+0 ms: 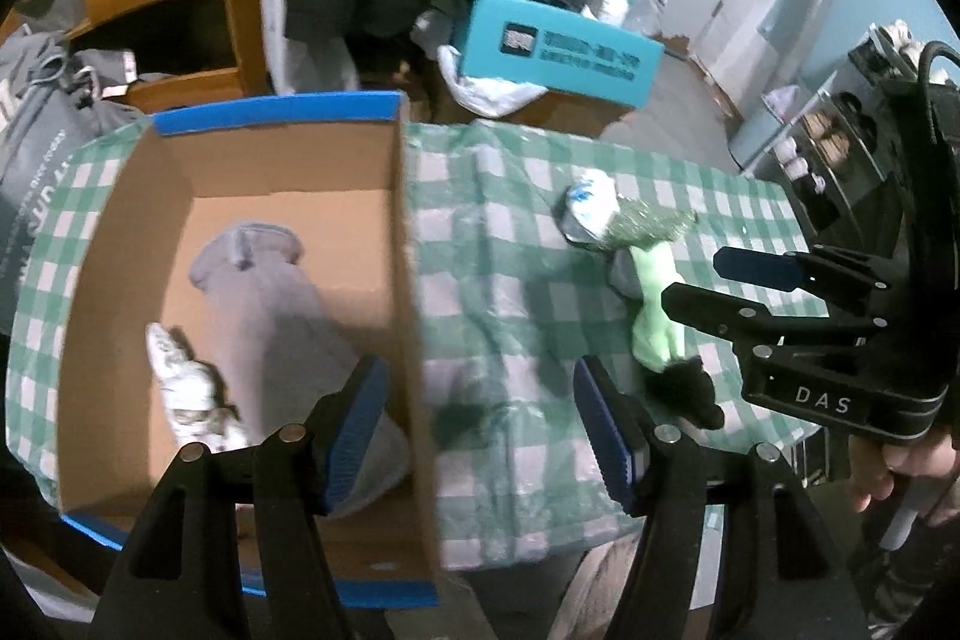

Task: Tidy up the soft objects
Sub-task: 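Move both tools back to the table and grasp the light green cloth with the right gripper, then close the left gripper on the small white plastic piece while the right gripper holds the black glove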

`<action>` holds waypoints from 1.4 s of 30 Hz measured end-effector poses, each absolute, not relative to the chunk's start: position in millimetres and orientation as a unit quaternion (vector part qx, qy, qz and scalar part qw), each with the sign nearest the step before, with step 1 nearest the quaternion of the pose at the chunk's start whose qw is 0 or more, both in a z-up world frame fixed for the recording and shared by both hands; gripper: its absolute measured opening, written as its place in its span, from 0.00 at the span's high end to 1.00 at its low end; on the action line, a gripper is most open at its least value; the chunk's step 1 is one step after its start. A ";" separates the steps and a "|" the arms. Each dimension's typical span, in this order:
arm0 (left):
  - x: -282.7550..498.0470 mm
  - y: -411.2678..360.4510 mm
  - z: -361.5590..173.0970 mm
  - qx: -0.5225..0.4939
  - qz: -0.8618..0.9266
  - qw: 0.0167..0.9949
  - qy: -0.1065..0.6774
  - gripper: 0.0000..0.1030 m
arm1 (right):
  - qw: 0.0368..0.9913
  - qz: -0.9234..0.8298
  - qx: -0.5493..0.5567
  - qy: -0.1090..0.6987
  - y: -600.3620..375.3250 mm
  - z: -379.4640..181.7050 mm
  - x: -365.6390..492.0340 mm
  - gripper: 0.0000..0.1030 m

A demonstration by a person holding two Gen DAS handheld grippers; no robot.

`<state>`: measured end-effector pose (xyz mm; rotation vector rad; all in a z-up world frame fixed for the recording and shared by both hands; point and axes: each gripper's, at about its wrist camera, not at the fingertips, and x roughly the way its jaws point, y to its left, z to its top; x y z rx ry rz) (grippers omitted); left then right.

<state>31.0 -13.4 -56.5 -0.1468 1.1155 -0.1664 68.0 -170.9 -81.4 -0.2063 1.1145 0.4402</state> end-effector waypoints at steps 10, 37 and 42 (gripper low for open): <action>36.3 -72.3 -78.8 -0.031 -0.108 0.822 0.558 0.36 | 0.820 0.175 -0.069 0.542 -233.1 -99.3 67.1 0.47; 50.7 -112.3 -156.3 -0.027 -0.098 0.771 0.629 0.36 | 0.760 0.178 -0.026 0.625 -283.0 -200.0 57.4 0.47; 50.7 -116.9 -166.9 -0.018 -0.096 0.763 0.639 0.36 | 0.753 0.180 -0.037 0.632 -277.9 -212.2 54.7 0.47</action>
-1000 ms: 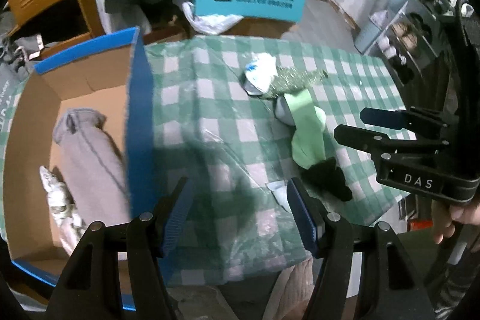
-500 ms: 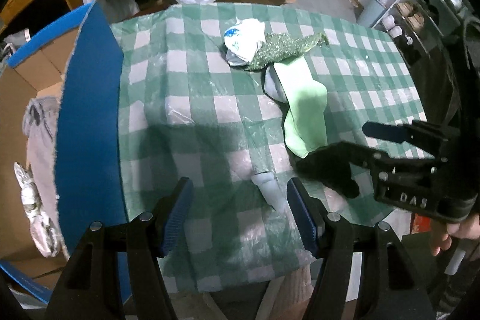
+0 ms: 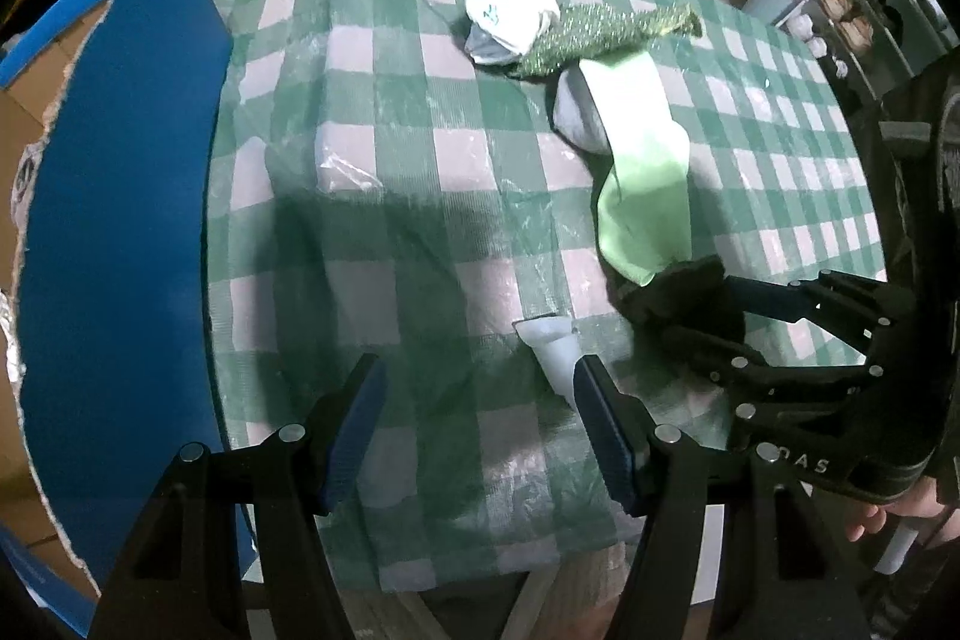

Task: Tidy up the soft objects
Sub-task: 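Close the left gripper on the small white plastic piece while the right gripper holds the black glove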

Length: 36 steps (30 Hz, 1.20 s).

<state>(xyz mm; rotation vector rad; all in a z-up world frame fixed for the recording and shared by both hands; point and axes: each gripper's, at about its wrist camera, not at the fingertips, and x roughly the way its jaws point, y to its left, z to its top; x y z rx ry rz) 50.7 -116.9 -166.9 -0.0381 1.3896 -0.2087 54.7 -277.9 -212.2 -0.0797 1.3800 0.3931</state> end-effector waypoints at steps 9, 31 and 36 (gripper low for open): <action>50.8 -120.6 -175.7 -0.021 -0.103 0.753 0.650 0.36 | 0.746 0.186 -0.050 0.638 -272.8 -226.9 54.1 0.61; 58.7 -155.6 -188.2 -0.001 -0.105 0.738 0.666 0.43 | 0.756 0.168 -0.013 0.632 -318.3 -191.1 52.8 0.63; 58.9 -169.1 -190.6 0.012 -0.106 0.737 0.667 0.51 | 0.760 0.164 -0.009 0.629 -322.4 -189.4 52.0 0.63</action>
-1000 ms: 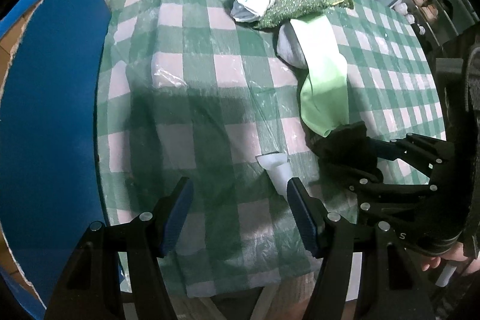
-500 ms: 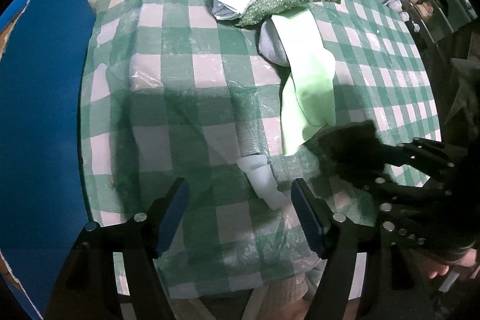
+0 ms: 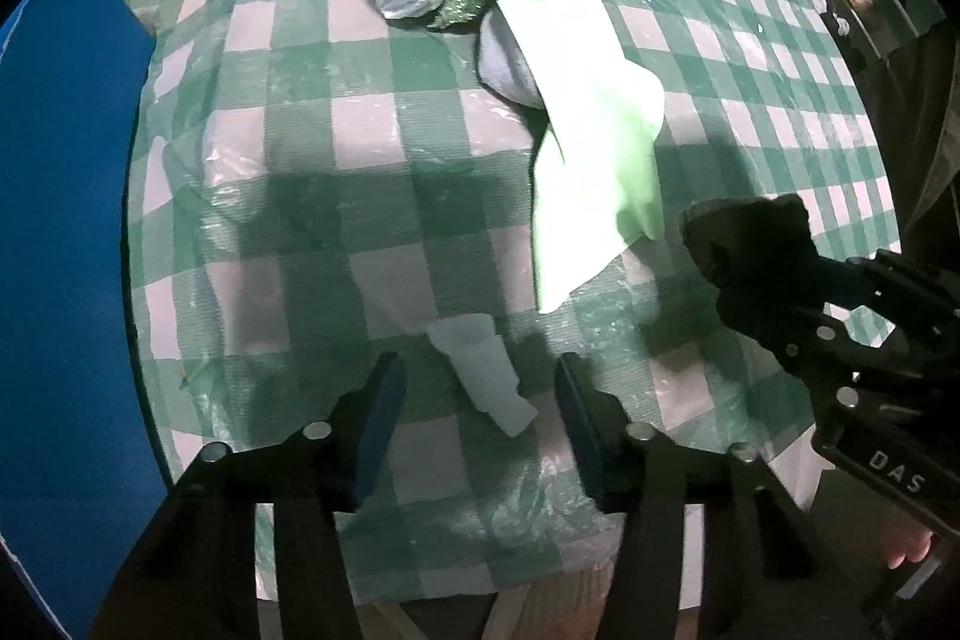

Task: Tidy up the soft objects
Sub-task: 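Close the left gripper on the small white plastic piece while the right gripper holds the black glove, then lift and carry the white piece and black glove over the cardboard box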

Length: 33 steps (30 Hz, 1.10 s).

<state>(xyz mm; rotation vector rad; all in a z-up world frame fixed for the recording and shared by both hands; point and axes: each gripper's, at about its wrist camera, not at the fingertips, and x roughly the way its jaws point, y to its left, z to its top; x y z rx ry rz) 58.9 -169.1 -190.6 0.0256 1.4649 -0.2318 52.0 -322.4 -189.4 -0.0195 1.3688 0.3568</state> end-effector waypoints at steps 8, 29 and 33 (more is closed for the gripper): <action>57.6 -182.0 -201.1 0.027 -0.102 0.734 0.671 0.55 | 0.766 0.163 -0.002 0.622 -332.9 -180.6 44.2 0.63; 53.0 -154.6 -167.0 0.012 -0.117 0.764 0.635 0.85 | 0.777 0.166 0.007 0.608 -326.7 -170.0 45.6 0.63; 50.9 -143.9 -157.9 0.012 -0.115 0.771 0.626 0.85 | 0.781 0.170 0.005 0.601 -320.3 -163.8 46.1 0.63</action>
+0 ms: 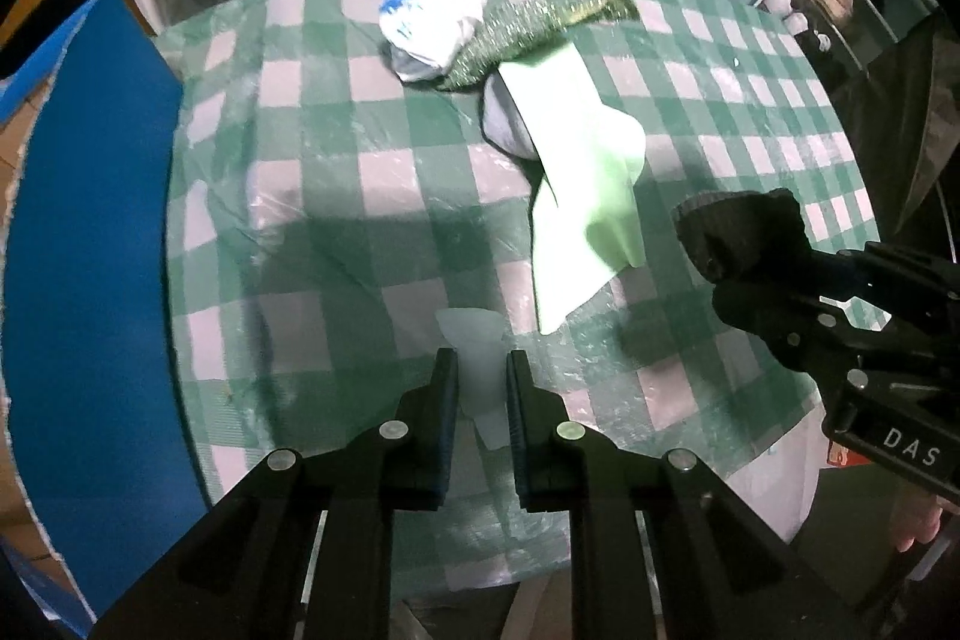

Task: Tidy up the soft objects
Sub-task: 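Lift and carry the white piece and black glove over the cardboard box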

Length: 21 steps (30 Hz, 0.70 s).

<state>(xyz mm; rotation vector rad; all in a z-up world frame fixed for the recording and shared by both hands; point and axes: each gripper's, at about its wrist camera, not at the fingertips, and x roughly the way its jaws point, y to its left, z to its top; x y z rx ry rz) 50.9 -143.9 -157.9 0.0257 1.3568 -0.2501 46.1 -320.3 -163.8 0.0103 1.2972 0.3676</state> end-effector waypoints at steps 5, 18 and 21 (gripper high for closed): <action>51.1 -142.4 -148.9 0.015 -0.113 0.778 0.617 0.85 | 0.787 0.177 -0.002 0.590 -310.4 -155.1 45.9 0.63; 47.8 -132.5 -123.0 0.026 -0.108 0.800 0.590 0.85 | 0.805 0.186 -0.021 0.563 -291.6 -130.3 43.4 0.63; 46.8 -128.0 -117.8 0.027 -0.105 0.804 0.584 0.85 | 0.808 0.190 -0.022 0.558 -287.3 -124.9 42.9 0.63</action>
